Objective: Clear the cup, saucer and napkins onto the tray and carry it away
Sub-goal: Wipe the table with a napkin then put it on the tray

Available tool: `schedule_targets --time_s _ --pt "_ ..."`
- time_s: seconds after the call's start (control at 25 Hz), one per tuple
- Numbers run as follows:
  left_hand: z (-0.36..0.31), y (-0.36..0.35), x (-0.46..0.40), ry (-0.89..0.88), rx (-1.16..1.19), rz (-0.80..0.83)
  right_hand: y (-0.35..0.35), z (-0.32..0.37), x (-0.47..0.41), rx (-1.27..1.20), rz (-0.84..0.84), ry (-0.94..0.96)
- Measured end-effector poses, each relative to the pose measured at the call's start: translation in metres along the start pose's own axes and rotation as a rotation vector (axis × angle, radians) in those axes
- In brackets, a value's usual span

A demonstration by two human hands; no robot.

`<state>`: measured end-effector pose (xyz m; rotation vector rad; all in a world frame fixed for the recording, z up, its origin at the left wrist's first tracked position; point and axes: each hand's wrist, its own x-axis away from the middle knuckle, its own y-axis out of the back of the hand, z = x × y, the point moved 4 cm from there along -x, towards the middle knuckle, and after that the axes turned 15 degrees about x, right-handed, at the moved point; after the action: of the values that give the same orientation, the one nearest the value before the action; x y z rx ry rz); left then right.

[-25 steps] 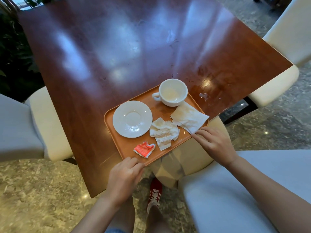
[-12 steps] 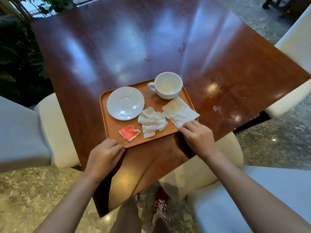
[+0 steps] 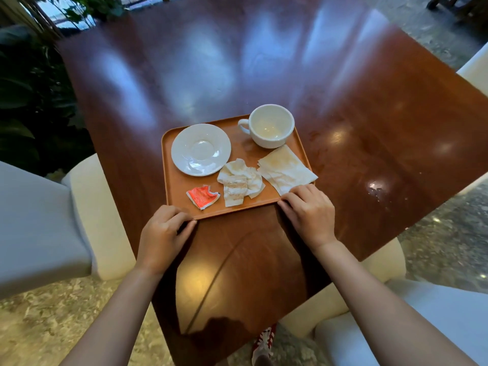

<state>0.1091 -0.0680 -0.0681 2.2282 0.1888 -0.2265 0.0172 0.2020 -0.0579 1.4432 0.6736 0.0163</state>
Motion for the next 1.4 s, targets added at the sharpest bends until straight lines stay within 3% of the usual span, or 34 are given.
schedule_targets --time_s 0.24,0.44,0.6,0.8,0.88,1.08,1.28,1.4 --pt "0.007 0.001 -0.019 0.059 -0.015 0.008 -0.011 0.011 -0.019 -0.041 0.042 -0.075" --pt "-0.031 -0.009 -0.005 0.006 0.079 -0.058 0.003 0.002 -0.012 -0.085 -0.019 -0.101" --pt "-0.086 -0.057 -0.003 -0.104 0.160 0.141 0.005 -0.011 -0.043 -0.081 -0.016 -0.062" --pt "-0.121 -0.115 -0.006 -0.078 0.018 0.370 -0.023 -0.011 -0.071 -0.019 0.443 0.171" --pt "-0.122 -0.128 -0.006 -0.076 -0.086 0.411 -0.031 -0.011 -0.069 -0.016 0.518 0.198" --pt "-0.125 -0.141 -0.004 -0.014 -0.182 0.411 -0.025 -0.012 -0.068 -0.069 0.402 0.145" --pt "-0.132 -0.146 -0.003 0.048 -0.174 0.364 0.011 -0.045 -0.053 -0.464 0.136 -0.214" --pt "-0.130 -0.146 -0.003 0.043 -0.164 0.355 0.037 -0.110 -0.020 -0.501 0.023 -0.391"
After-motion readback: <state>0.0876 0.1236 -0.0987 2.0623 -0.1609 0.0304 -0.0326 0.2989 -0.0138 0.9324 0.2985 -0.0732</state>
